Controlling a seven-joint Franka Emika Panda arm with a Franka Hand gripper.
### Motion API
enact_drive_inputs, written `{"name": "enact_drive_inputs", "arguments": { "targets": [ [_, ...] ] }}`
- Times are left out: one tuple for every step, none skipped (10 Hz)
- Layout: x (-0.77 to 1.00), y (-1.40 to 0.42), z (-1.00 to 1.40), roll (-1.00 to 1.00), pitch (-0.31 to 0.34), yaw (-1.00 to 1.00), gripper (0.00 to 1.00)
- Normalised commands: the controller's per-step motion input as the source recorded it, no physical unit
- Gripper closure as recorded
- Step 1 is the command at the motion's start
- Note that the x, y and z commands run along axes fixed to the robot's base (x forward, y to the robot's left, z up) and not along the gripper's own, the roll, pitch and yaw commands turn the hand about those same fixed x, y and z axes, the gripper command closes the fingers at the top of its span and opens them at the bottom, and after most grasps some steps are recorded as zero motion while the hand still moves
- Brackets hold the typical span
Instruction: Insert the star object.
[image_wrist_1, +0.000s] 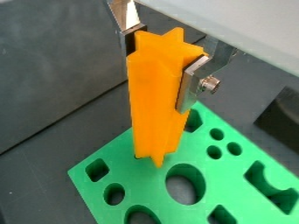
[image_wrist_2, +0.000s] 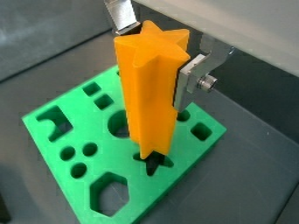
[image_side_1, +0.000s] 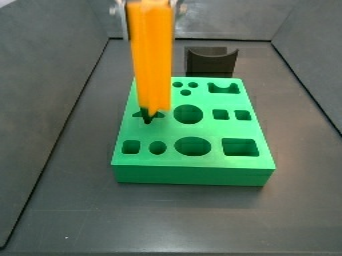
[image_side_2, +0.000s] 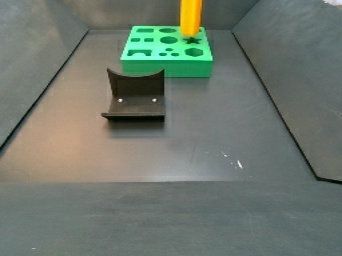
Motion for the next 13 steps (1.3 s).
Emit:
{"name": "enact_drive_inputs", "arguments": {
  "targets": [
    [-0.12, 0.00, -0.55, 0.00, -0.024, 0.00, 1.00],
    [-0.13, 0.00, -0.48, 0.00, -0.011, 0.00, 1.00],
    [-0.18, 0.04, -0.37, 0.00, -0.024, 0.00, 1.00],
    [-0.18, 0.00, -0.30, 0.01, -0.074, 0.44, 1.00],
    [-0.11, 0.00, -0.22, 0.07, -0.081, 0.74, 1.00],
    [-0.23, 0.10, -0.24, 0.04, -0.113, 0.71, 1.00],
    [-0.45, 0.13, -0.22, 0.02, -0.139, 0.56, 1.00],
    [-0.33, 0.13, -0.19, 0.03, -0.116, 0.45, 1.00],
    [-0.07, 0.02, -0.27, 0.08, -0.044, 0.27, 1.00],
    [0.00, 0.00, -0.37, 0.09, -0.076, 0.33, 1.00],
    [0.14, 0.00, -0.50, 0.12, 0.000, 0.26, 1.00],
    [0.28, -0.11, -0.49, 0.05, 0.000, 0.18, 1.00],
    [0.36, -0.11, -0.49, 0.04, 0.000, 0.11, 1.00]
  ]
}}
